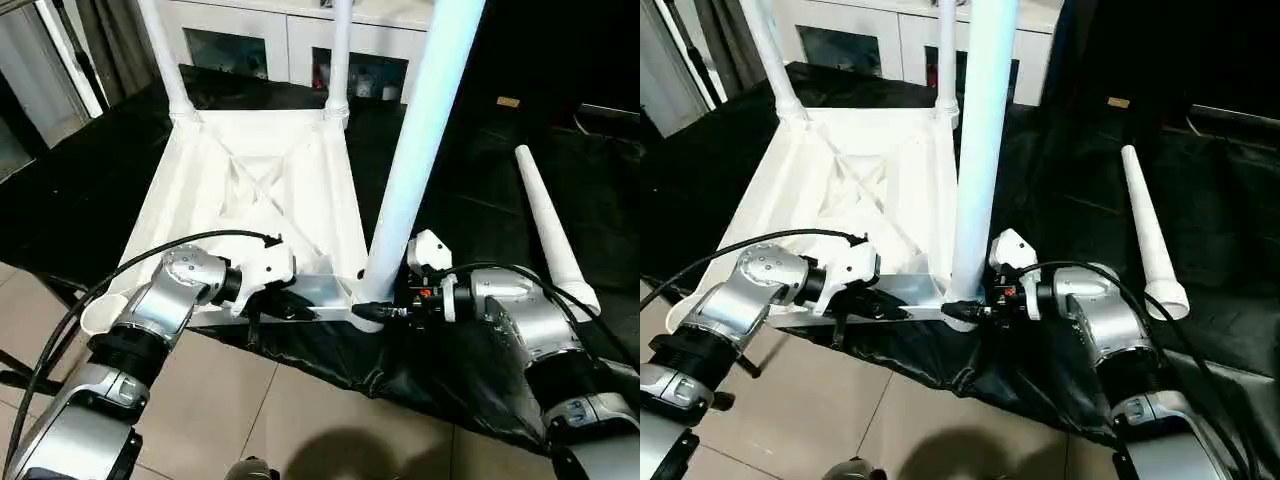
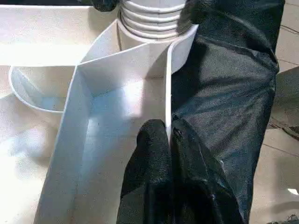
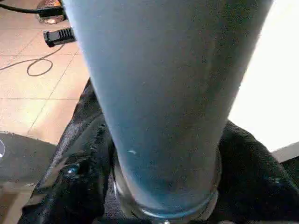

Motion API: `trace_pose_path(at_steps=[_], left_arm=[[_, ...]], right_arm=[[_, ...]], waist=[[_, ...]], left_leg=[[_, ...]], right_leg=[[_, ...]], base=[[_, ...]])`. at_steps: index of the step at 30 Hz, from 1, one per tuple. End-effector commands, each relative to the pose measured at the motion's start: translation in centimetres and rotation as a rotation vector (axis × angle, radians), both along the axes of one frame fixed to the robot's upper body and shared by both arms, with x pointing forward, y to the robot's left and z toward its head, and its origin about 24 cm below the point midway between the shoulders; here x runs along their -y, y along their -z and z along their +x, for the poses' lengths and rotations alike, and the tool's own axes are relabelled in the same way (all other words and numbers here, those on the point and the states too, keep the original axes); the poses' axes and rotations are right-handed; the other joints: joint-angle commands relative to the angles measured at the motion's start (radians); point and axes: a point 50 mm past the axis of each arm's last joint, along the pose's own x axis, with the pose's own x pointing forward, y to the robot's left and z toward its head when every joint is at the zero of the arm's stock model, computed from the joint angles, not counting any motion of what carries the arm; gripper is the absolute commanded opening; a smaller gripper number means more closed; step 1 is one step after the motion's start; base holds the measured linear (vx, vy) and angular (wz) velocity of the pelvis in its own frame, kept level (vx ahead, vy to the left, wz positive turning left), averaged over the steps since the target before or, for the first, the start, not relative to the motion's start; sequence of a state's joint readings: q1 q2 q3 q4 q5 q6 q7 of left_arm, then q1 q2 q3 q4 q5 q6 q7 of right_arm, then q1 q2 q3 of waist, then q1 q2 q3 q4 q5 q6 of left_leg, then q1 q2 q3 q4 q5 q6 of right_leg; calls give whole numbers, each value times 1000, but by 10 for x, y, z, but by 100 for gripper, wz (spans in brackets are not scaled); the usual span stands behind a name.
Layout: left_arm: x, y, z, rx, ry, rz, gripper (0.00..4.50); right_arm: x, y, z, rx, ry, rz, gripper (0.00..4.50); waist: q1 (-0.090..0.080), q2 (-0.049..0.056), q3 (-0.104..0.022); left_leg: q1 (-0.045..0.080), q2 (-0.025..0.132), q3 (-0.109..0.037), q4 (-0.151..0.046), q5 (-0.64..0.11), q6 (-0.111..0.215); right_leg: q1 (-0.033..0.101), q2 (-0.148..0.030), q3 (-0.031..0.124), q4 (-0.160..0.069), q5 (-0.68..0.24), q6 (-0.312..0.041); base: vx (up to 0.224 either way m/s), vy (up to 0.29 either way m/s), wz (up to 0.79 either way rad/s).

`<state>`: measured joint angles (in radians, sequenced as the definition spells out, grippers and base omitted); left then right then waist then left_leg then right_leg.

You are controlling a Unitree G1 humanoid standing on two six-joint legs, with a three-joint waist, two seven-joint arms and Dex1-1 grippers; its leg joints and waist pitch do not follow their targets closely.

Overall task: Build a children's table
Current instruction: Rotate leg to tighten

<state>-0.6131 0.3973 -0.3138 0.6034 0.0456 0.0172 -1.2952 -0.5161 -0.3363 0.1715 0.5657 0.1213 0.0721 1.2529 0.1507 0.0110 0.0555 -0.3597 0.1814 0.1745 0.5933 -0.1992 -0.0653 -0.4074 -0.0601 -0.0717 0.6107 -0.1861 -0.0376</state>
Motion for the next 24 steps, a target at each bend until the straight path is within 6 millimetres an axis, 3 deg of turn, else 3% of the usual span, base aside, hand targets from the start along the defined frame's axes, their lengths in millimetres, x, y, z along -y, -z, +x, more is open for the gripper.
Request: trace_pose_path(at_steps=[1,5,7,9,10,12,15,22,23,24], left_arm=[[12,-12,5,80,-1,-46,0],[17,-11,14,131,-107,-43,0],[23,-9,23,167,-218,-33,0],[36,-8,30,179,-319,-58,0],[41,-8,31,182,-348,-66,0],[47,-8,32,182,-380,-74,0],[68,-9,34,191,-462,-101,0],[81,-10,28,203,-432,-132,0],[81,-10,28,203,-424,-133,0],[81,-10,28,203,-424,-133,0]], right_arm=[[-19,10,-14,-50,-113,-2,283],[-23,16,-15,-75,-39,19,269],[-28,22,-11,-44,97,15,267],[-32,29,-1,-19,296,13,265],[-34,31,4,-18,377,16,265],[-36,33,8,-26,460,21,264],[-51,35,19,-34,654,40,264],[-72,25,24,-31,694,96,264],[-73,25,25,-25,691,99,320],[-73,25,25,-25,691,99,334]], waist=[[-2,-3,-72],[-1,1,-69],[-3,2,-62],[-12,0,-55],[-17,-4,-57],[-25,-3,-55],[-36,0,-58],[-39,-2,-66],[-39,1,-67],[-40,1,-67]], left_leg=[[5,59,-15,-63,-92,80],[8,59,-15,-65,-115,70],[13,59,-16,-71,-161,53],[28,54,-20,-80,-242,3],[25,50,-24,-80,-248,-4],[19,50,-26,-84,-240,-3],[19,49,-23,-80,-227,4],[7,48,-21,-76,-148,36],[7,49,-21,-75,-143,39],[7,49,-21,-75,-143,40]], right_leg=[[59,-96,54,-57,-97,-221],[57,-94,54,-64,-133,-213],[54,-96,55,-76,-212,-196],[50,-104,54,-97,-404,-153],[55,-105,53,-102,-453,-129],[53,-104,53,-105,-466,-114],[48,-102,56,-105,-432,-120],[58,-97,56,-83,-238,-163],[58,-98,57,-79,-210,-177],[59,-98,56,-79,-204,-181]], base=[[0,0,0],[0,0,0],[0,0,0],[0,0,0],[0,0,0],[0,0,0],[0,0,0],[0,0,0],[0,0,0],[0,0,0]])
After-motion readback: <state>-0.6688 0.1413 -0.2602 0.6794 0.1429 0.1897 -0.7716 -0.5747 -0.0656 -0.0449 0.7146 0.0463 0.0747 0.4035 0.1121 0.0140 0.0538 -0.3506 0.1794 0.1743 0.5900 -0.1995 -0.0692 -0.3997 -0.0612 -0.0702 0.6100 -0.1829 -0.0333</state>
